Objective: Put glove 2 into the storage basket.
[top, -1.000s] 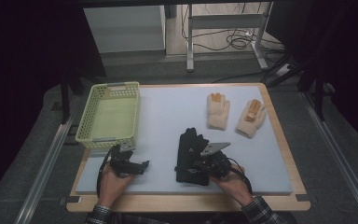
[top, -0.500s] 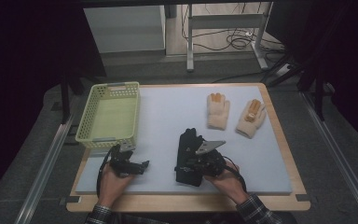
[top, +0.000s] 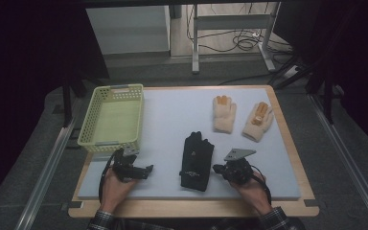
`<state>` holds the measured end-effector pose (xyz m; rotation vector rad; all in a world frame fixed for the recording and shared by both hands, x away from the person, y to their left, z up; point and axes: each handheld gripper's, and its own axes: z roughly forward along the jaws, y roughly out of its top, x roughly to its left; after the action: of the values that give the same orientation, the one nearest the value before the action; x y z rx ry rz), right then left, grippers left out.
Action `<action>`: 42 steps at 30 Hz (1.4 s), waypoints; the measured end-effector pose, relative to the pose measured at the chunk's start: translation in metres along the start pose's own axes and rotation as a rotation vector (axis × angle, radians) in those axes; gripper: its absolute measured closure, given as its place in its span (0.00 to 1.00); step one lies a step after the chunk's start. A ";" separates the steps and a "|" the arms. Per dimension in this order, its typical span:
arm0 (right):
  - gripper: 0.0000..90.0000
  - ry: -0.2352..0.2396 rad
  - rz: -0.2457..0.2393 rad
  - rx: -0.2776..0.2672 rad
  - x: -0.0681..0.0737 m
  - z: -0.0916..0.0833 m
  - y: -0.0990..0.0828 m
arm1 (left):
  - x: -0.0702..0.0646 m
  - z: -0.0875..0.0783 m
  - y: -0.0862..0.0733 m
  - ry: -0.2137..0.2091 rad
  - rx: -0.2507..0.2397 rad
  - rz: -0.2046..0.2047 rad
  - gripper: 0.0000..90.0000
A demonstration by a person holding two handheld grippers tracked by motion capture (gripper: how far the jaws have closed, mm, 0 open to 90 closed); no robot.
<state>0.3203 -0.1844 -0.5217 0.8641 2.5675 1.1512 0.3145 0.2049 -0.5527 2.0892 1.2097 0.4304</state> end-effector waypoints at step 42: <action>0.84 0.033 -0.120 0.002 0.032 0.064 0.046 | 0.019 -0.009 -0.011 0.019 0.008 -0.021 0.00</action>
<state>0.3398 -0.1021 -0.5293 0.6865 2.6072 1.1380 0.3122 0.2282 -0.5549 2.0816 1.2455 0.4374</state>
